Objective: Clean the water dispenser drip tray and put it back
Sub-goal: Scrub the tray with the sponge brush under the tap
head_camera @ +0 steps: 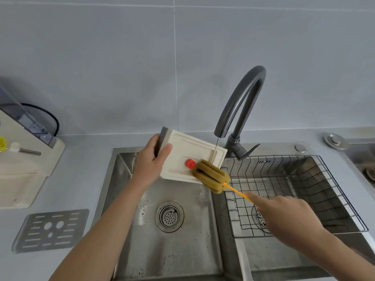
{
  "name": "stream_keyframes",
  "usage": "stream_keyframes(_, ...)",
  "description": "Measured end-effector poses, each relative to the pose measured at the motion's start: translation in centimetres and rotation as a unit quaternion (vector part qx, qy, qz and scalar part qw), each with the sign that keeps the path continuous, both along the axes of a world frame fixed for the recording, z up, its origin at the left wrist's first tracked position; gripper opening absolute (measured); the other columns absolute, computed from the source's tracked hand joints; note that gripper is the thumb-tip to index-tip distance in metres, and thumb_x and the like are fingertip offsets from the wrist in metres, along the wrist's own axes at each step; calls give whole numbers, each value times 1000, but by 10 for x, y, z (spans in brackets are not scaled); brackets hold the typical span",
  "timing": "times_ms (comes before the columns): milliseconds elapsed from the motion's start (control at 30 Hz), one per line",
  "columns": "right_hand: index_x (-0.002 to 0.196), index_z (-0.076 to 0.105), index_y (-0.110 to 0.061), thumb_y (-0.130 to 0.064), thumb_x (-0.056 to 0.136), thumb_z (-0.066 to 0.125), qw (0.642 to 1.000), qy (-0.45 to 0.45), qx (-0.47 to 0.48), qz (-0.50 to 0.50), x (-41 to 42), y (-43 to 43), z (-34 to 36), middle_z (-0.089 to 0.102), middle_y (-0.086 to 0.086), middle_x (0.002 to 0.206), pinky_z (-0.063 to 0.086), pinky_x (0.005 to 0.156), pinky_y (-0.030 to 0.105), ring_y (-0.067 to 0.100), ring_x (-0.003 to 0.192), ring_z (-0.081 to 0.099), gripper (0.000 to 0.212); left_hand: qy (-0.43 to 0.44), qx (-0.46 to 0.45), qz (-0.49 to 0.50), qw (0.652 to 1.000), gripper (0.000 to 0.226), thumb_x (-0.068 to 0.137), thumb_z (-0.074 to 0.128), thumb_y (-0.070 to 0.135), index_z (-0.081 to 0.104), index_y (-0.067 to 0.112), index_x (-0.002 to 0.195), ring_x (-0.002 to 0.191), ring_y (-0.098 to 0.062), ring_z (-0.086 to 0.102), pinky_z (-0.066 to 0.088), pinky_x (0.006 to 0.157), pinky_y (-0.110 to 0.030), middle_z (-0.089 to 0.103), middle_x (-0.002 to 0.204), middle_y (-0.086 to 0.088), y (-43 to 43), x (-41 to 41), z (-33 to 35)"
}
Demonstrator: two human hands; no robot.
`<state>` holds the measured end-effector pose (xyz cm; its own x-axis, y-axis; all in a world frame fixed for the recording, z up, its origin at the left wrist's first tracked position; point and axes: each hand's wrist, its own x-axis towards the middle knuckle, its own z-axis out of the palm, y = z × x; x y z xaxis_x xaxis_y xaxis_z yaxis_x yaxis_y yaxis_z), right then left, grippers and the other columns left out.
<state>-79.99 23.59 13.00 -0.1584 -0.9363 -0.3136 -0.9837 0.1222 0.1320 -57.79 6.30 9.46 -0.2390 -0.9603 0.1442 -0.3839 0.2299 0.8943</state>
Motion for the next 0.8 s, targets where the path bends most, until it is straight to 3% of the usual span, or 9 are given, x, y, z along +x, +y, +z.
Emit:
stream_keyframes(100,138,14,-46,-19,95,31,1000,7,-10,-6,-8,4,11,50,3,75,35,61,27,22,78,56,53,-19,-44,-30,998,52,78,46,46,51,11,116,69,-11,51,39,59,-16,56,80,7,0,-5,4)
stream_keyframes(200,136,15,-49,-27,96,29,999,11,-31,-19,-13,10,21,37,2,62,34,60,26,20,71,44,47,-36,-74,-33,996,57,73,44,53,52,10,109,61,-16,45,37,56,-24,49,68,5,-2,-5,7)
stream_keyframes(300,137,14,-49,-29,97,29,999,2,-44,-22,-10,12,20,42,1,66,33,60,26,20,71,47,47,-31,-69,-42,996,59,72,41,55,52,12,110,64,-17,47,39,59,-31,51,71,7,-2,-8,11)
stream_keyframes(433,139,12,-46,-16,93,32,1000,-8,-21,-8,-1,9,6,63,0,90,34,59,29,22,85,61,58,-25,-67,-48,996,64,71,39,57,50,11,114,69,-16,50,43,63,-34,58,83,-1,1,-14,17)
stream_keyframes(567,144,5,-39,-6,89,30,1000,-7,-17,-3,5,12,-7,46,-2,80,25,48,25,22,71,44,68,-23,-69,-45,996,64,71,41,57,50,10,113,75,-25,55,46,65,-39,61,90,-12,5,-16,16)
stream_keyframes(667,144,5,-37,-3,87,29,1000,0,-21,-8,1,14,-10,44,-2,76,23,47,23,20,70,44,71,-21,-51,-39,998,53,79,48,47,49,8,116,77,-24,54,44,63,-33,59,89,-8,5,-21,13)
stream_keyframes(800,142,6,-43,-5,88,29,1000,16,-18,-19,-12,19,-2,51,0,79,25,47,22,19,69,44,70,-5,6,-27,1000,39,90,50,27,47,8,124,89,-19,56,45,72,-27,59,101,-2,2,-28,5)
